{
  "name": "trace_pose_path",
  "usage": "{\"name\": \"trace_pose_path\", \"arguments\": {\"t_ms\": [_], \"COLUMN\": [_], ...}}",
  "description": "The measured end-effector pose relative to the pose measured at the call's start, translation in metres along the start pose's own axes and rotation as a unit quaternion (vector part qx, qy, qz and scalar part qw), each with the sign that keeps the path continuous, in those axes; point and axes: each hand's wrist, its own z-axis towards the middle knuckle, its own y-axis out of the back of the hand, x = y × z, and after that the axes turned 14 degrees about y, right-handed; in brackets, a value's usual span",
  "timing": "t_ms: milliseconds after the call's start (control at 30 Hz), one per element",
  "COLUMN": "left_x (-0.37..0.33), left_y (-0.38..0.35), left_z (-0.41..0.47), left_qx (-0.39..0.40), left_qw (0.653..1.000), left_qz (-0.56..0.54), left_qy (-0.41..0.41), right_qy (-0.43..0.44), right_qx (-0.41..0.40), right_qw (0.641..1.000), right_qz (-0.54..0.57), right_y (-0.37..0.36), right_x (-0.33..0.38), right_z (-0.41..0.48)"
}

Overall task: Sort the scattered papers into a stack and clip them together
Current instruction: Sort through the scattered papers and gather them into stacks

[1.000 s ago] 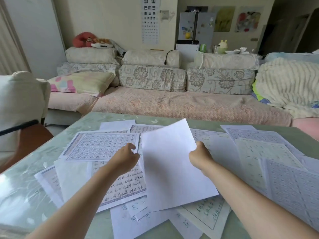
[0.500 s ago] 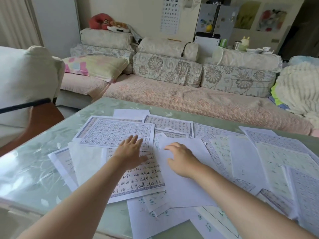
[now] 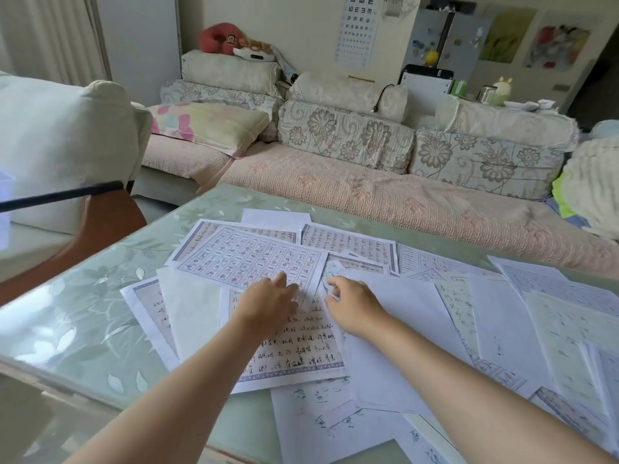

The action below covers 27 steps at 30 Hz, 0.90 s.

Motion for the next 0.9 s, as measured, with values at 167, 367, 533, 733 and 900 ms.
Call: {"name": "trace_pose_path", "arguments": {"t_ms": [167,367,533,733,900], "left_x": [0.01,0.006,0.007,0.028,0.054], "left_y": [0.0,-0.002,0.001,0.012,0.042], "left_z": [-0.017,-0.029,-0.028,-0.033,-0.039], "left_qx": [0.039,0.099,0.048,-0.051,-0.032], "left_qw": [0.998,0.988,0.996,0.993,0.933], "left_qz": [-0.002,-0.038,-0.029,-0.102,-0.322], "left_qy": [0.053,0.113,0.076,0.026,0.159], "right_qy": [-0.143,-0.247,-0.268,-0.268,-0.266], "right_qx": [-0.039,-0.088,-0.075,0.068,0.065], "right_qw": [0.978,0.906,0.874,0.886,0.83], "right_qz": [0.145,0.333,0.399,0.372,0.486], "right_y": [-0.003,-0.008,-0.001,-0.004,-0.003], "right_x": [0.029,0.037,0.029,0.022,0.021], "right_z": [0.02,0.043,0.051,0.042,0.04]}}
